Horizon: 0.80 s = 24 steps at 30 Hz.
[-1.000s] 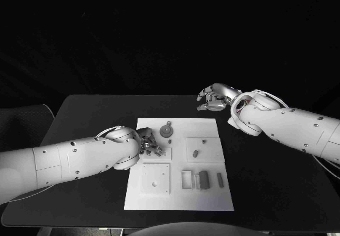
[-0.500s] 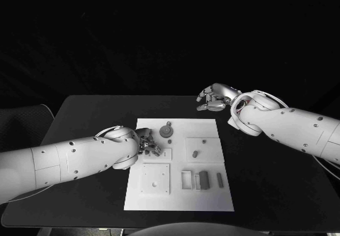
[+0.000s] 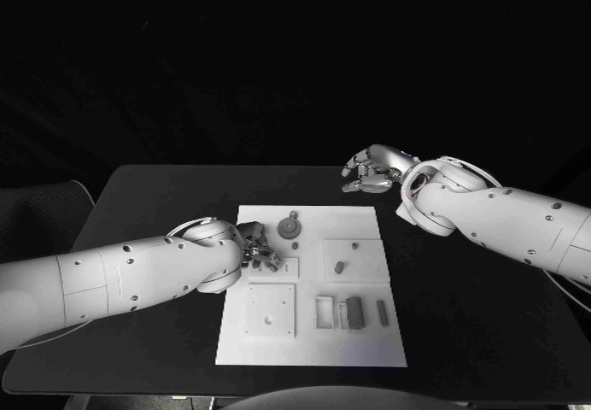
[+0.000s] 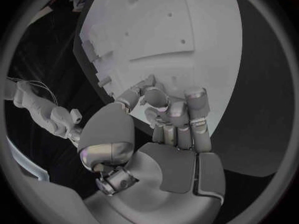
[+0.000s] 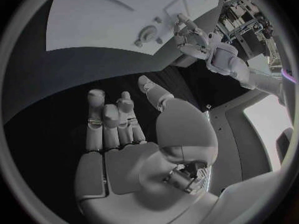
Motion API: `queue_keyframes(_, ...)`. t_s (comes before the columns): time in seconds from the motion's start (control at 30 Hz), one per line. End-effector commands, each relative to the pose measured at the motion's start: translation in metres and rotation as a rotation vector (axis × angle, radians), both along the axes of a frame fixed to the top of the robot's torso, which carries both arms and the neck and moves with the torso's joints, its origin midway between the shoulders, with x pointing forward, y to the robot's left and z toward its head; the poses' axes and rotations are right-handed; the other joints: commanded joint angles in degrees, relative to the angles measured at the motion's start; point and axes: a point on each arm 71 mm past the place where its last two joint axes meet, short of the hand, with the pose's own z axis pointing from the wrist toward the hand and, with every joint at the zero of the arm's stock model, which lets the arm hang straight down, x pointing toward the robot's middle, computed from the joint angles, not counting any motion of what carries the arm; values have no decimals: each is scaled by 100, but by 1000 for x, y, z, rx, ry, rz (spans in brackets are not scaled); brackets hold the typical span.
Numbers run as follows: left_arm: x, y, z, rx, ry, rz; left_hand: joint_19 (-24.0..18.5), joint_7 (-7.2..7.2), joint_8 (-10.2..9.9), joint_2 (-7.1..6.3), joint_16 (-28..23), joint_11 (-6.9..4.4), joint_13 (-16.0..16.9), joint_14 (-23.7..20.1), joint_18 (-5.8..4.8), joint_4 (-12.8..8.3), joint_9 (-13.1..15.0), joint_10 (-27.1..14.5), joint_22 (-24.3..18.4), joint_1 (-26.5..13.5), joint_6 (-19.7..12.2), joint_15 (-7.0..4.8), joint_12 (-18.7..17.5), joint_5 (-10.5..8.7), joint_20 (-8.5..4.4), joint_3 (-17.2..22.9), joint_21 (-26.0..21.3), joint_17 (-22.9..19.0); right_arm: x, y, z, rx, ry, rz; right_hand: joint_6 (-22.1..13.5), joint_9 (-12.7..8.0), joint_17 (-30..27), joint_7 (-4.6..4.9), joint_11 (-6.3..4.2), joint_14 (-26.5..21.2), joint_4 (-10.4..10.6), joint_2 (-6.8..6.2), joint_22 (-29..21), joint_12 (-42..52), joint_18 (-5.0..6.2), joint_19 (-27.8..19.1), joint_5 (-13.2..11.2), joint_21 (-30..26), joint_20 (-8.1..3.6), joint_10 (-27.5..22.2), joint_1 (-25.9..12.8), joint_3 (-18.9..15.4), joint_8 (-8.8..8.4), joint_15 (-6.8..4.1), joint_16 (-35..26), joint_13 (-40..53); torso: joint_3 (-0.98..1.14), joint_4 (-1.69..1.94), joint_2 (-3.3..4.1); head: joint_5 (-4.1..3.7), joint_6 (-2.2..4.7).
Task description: Assemble the parts on the task board
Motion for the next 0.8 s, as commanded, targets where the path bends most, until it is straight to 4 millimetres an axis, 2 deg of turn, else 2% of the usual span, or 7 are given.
queue_keyframes(0.03, -2, -2, -2, 21, 5, -17, -5, -202, 40, 340, 29, -34, -8, 50, 55, -129, -3, -57, 106, 298, 722, -91, 8, -32, 29, 127, 24, 3, 0, 1, -1, -3, 10, 8, 0, -6, 5, 36, 12, 8, 30, -11, 46, 30, 234, -1, 24, -24, -22, -47, -58, 10, -24, -21, -24, -6, 1, -1, 1, -2, 0)
queue_keyframes(0.8, 1, -4, 1, 0, -55, -8, 6, -208, 59, 354, 37, -43, -12, 62, 68, -189, 4, -57, 107, 313, 718, -100, 22, -76, 24, 152, 35, 1, 0, 0, -1, -4, 10, 7, -1, -8, 6, 36, 13, 8, 36, -11, 47, 37, 234, -2, 23, -24, -21, -50, -63, 9, -24, -20, -24, -15, 3, -3, 1, -16, 4)
